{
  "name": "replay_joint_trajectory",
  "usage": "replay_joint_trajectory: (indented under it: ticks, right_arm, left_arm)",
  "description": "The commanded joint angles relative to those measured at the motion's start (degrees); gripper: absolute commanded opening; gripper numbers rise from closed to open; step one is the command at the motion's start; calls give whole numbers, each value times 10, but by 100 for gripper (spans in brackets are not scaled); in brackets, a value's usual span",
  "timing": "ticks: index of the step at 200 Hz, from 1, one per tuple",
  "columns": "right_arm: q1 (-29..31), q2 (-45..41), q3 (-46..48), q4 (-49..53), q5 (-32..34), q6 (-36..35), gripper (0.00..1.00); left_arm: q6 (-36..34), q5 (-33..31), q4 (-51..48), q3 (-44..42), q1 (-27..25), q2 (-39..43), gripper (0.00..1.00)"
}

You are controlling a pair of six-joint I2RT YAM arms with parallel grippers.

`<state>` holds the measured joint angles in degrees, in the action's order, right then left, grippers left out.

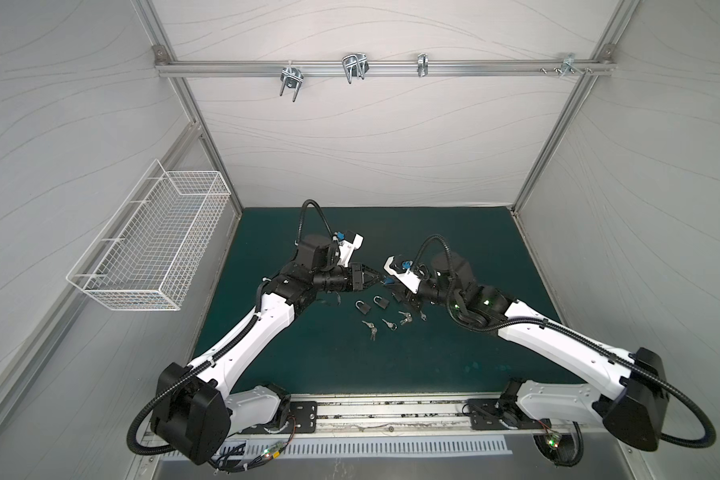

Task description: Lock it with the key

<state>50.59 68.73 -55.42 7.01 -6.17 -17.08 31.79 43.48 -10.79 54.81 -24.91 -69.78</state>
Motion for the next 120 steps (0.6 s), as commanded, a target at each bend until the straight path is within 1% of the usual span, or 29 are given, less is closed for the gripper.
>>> replay_joint_trajectory:
  ticks: [1, 11, 18, 46, 59, 65, 70, 75, 90, 92, 97, 102, 112, 120]
  right_arm:
    - [0, -12, -6, -7, 8, -19, 0]
    - [0, -12, -7, -8, 10, -18, 0]
    - [0, -12, -7, -8, 12, -19, 0]
    - [0, -15, -9, -6, 11, -21, 0]
    - [0, -22, -8, -6, 10, -21, 0]
    - [0, -26, -8, -7, 10, -19, 3]
    - [0, -32, -7, -10, 10, -18, 6]
    - [0, -37, -6, -13, 10, -16, 13]
    - [0, -55, -1, -20, 8, -11, 40]
    - [0, -58, 0, -21, 7, -10, 42]
    - [1, -65, 3, -25, 6, -9, 53]
    - [0, -74, 8, -29, 6, -8, 60]
    - [0, -90, 18, -39, 6, -5, 69]
    - [-1, -102, 26, -45, 9, -1, 73]
  left_arm:
    - [0, 2, 27, 28, -3, -8, 23]
    - [0, 3, 27, 30, -6, -9, 22]
    - [-1, 4, 26, 31, -7, -9, 19]
    - [-2, 0, 25, 35, -7, -11, 0]
    - [-3, -8, 24, 38, -8, -7, 0]
    - [-3, -13, 25, 39, -8, -3, 0]
    - [-3, -17, 24, 40, -7, 0, 0]
    - [-3, -19, 25, 41, -8, 4, 0]
    - [-5, -22, 37, 42, -7, 18, 0]
    - [-5, -23, 37, 42, -7, 19, 0]
    - [-8, -26, 39, 43, -8, 25, 0]
    - [-11, -29, 42, 44, -8, 30, 0]
    - [-15, -33, 47, 46, -7, 39, 0]
    - [-18, -33, 52, 48, -7, 45, 0]
